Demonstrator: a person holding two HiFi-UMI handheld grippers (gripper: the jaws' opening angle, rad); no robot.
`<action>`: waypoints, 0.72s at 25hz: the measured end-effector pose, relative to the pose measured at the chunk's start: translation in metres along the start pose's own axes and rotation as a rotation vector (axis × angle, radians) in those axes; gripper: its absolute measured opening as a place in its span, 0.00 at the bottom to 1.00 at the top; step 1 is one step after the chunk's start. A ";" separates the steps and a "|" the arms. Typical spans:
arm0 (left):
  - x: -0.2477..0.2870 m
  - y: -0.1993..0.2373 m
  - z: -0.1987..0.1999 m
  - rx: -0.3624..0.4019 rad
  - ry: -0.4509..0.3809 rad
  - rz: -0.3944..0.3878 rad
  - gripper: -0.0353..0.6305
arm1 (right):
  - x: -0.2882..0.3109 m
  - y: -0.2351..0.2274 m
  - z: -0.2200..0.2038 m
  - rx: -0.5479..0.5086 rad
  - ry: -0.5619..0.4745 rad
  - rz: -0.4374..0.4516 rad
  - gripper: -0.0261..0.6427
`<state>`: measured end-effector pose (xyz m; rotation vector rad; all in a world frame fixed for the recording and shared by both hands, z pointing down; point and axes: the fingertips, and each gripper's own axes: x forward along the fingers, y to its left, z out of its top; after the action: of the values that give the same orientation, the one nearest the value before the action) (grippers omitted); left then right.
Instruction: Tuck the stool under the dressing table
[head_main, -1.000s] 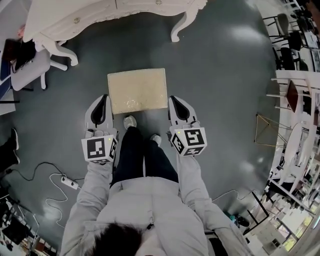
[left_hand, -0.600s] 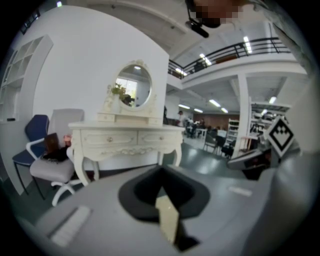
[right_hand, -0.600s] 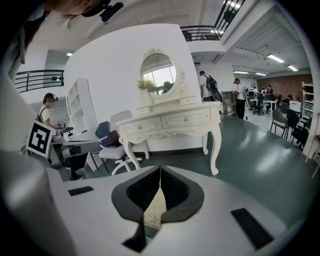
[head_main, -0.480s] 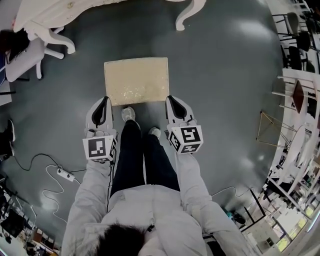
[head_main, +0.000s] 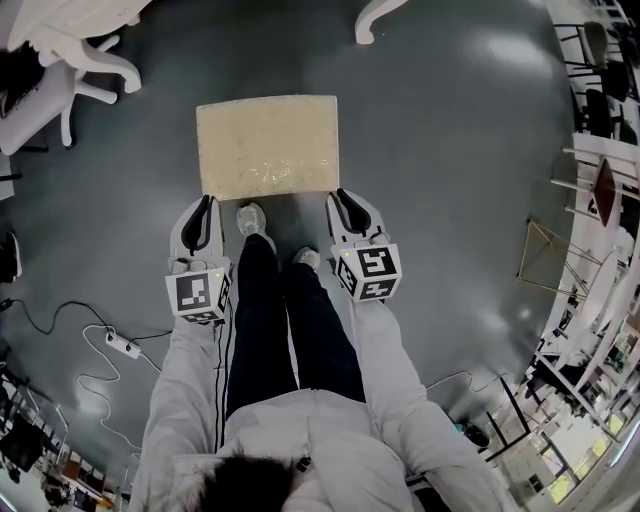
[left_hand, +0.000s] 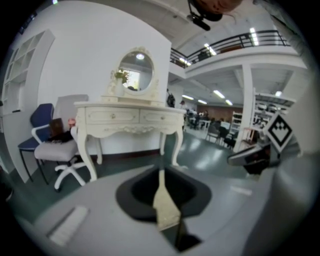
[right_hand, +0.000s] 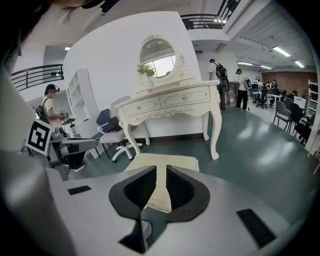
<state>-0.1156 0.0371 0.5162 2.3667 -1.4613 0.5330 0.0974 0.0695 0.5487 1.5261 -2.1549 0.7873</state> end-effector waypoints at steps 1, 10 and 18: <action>0.001 -0.001 -0.007 0.003 0.006 0.001 0.12 | 0.002 -0.002 -0.007 0.001 0.007 0.001 0.11; 0.016 0.000 -0.074 0.035 0.061 0.000 0.23 | 0.027 -0.021 -0.066 0.007 0.036 0.005 0.18; 0.029 0.006 -0.128 0.013 0.116 0.016 0.35 | 0.048 -0.038 -0.107 0.045 0.050 -0.017 0.24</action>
<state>-0.1280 0.0684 0.6432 2.2947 -1.4311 0.6739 0.1162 0.0934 0.6682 1.5281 -2.0989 0.8644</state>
